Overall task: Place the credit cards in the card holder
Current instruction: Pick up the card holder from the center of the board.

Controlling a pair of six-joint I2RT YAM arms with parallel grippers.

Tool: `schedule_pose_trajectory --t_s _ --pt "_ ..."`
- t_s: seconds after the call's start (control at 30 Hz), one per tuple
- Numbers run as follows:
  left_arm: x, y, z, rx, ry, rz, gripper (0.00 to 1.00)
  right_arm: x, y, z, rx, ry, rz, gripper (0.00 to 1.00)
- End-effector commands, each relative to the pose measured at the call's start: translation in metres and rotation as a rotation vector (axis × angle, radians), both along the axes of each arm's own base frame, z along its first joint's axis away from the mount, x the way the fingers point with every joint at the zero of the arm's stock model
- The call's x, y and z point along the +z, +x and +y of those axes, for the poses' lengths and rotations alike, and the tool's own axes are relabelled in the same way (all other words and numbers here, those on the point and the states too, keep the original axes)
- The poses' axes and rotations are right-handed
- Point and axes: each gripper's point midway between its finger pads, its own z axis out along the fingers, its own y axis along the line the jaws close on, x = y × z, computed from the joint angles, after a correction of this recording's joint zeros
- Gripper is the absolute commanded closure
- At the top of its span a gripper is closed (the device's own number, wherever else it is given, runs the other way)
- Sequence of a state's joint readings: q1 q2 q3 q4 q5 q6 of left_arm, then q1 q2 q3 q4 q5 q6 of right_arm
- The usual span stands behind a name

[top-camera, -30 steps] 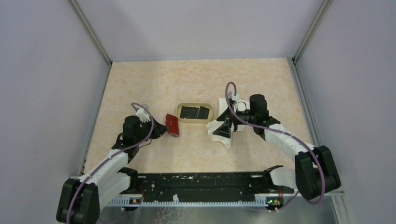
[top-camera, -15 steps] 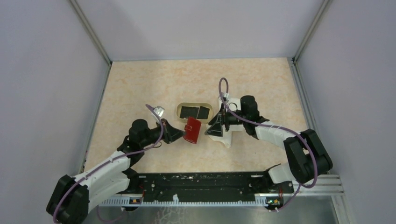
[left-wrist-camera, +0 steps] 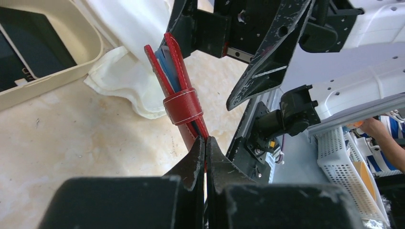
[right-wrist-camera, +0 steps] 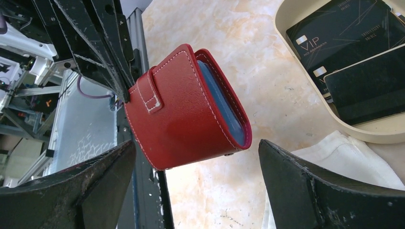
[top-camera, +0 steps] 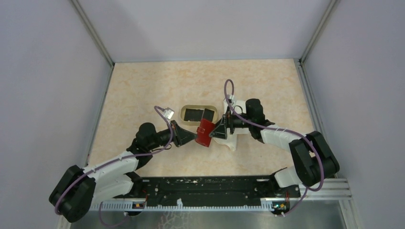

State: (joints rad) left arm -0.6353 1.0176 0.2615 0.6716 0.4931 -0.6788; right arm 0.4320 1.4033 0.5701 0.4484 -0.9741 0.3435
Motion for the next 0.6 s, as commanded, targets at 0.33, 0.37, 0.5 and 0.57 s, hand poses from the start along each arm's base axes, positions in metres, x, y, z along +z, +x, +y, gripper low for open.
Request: schedule_pose_trajectory --t_s 0.33,0.37,0.5,0.57 --pt "0.039 -0.018 -0.016 -0.149 -0.123 -0.099 1.00 0.028 -0.010 0.012 0.098 0.079 -0.024 0.10" --pt "0.037 -0.019 -0.017 -0.152 -0.122 -0.096 1.00 0.032 -0.011 0.012 0.108 0.089 -0.024 0.15" --pt "0.032 -0.016 -0.017 -0.141 -0.114 -0.088 1.00 0.046 -0.016 0.012 0.129 0.123 -0.056 0.63" --pt "0.027 -0.012 -0.016 -0.118 -0.101 -0.076 1.00 0.049 -0.014 0.011 0.119 0.116 -0.079 0.91"
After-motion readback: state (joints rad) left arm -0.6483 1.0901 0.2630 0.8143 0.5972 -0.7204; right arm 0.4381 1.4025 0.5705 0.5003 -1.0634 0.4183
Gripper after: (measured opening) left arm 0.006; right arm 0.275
